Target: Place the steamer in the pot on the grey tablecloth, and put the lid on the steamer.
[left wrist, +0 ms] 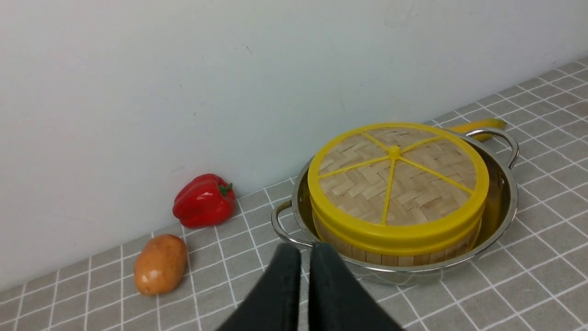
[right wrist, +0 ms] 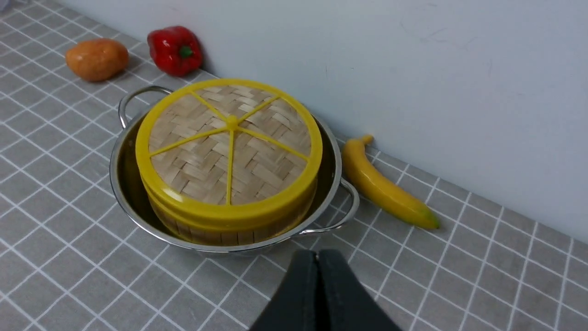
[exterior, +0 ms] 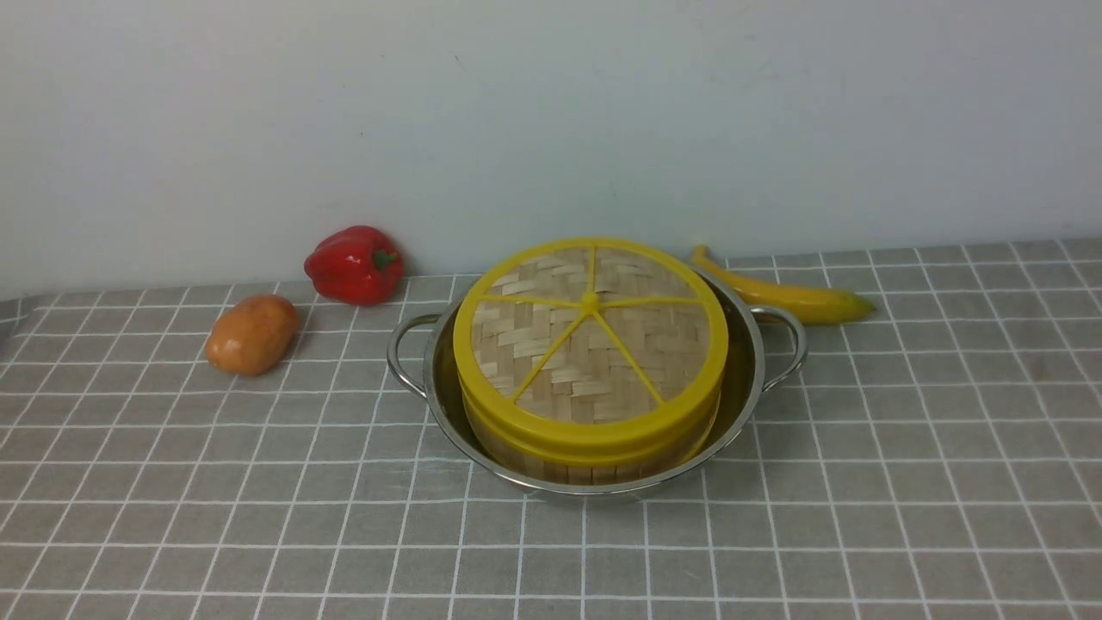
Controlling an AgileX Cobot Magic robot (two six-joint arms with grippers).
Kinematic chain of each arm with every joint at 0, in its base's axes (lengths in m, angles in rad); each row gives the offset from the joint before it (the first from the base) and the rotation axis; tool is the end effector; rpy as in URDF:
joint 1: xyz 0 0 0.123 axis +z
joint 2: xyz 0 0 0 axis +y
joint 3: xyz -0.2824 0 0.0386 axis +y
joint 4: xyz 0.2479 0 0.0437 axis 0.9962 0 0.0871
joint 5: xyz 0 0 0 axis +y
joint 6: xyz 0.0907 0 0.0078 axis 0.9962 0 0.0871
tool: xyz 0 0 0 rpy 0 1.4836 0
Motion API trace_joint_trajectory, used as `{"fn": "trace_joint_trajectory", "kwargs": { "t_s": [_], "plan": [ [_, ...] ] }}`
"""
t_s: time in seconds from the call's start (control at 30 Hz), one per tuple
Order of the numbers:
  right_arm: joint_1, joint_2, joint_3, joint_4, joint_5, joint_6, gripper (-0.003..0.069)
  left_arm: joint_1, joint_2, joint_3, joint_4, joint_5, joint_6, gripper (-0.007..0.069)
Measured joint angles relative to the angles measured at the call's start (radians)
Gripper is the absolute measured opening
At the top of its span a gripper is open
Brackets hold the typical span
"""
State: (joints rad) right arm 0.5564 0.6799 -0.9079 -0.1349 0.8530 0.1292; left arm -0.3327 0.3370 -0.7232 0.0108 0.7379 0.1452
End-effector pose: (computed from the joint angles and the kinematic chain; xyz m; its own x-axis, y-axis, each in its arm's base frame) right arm 0.1018 0.0525 0.3830 -0.4495 -0.2325 -0.8625 -0.4336 0.9009 -0.0169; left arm 0.0449 -0.0148 0.3627 -0.1954 0.2289 -0.9536 0.3539 0.9233 0.1492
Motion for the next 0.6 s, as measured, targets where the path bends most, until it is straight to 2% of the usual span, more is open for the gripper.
{"fn": "trace_joint_trajectory", "kwargs": {
  "t_s": [0.17, 0.6],
  "plan": [
    [0.000, -0.100, 0.207, -0.001, -0.175, 0.008, -0.0011, 0.000, 0.000, 0.000, -0.001, 0.000, -0.021, 0.0033],
    [0.000, -0.123, 0.235, 0.040, -0.219, 0.016, 0.0003, 0.000, 0.000, 0.000, -0.001, 0.000, -0.022, 0.0052]
  ]
}}
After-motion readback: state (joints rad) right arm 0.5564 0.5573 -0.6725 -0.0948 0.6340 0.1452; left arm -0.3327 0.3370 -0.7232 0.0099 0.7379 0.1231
